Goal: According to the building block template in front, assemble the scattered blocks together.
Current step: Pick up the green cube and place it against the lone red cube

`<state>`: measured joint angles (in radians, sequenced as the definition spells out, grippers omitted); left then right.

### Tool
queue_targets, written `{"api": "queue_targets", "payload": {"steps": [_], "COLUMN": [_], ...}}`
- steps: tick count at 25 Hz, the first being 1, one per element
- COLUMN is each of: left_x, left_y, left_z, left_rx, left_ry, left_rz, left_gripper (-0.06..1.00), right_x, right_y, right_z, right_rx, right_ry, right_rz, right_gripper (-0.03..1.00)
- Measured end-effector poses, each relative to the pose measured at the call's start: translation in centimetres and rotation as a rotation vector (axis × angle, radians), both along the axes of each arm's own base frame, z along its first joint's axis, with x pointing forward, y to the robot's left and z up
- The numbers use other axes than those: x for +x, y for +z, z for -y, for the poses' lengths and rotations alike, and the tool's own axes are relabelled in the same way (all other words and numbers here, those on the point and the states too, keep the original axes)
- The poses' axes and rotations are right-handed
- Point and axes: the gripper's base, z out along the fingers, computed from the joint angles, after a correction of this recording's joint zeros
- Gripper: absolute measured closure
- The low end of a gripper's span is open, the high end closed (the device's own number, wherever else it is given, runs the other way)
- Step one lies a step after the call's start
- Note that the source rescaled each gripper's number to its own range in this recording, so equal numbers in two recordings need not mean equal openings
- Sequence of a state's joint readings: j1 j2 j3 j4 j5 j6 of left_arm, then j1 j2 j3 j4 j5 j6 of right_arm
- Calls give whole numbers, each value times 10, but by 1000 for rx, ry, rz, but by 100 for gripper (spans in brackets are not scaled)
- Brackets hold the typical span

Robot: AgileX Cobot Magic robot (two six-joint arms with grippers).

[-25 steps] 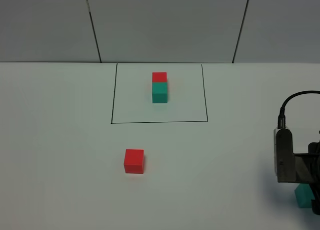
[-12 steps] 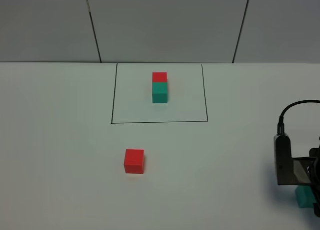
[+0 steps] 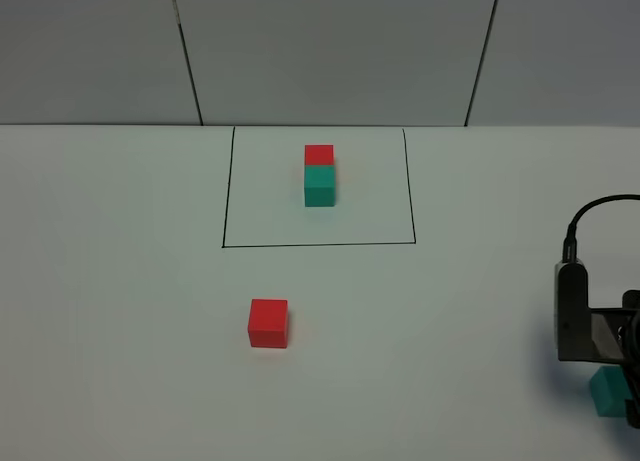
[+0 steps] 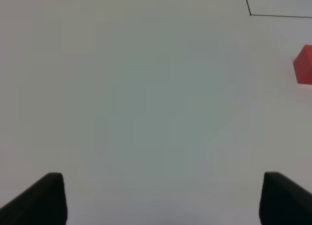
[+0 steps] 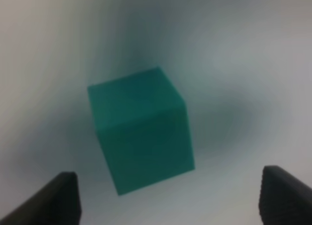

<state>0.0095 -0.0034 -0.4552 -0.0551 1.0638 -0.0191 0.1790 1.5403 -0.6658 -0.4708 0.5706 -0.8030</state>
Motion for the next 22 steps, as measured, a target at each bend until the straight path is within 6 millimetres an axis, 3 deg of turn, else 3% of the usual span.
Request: {"api": "queue_targets", "payload": {"steps": [14,22], "left_x": [0,0], "left_y": [0,0], "left_z": [0,0], "left_rx": [0,1], "left_ry": [1,2], "left_rz": [0,0], "left_gripper": [4,4], "right_x": [-1,4], "right_y": [-2,-10], "right_z": [-4,5], "right_rx": [72,55], "right_ry": [-67,-64], "right_rz": [-6,-11], "right_gripper": [3,-3]}}
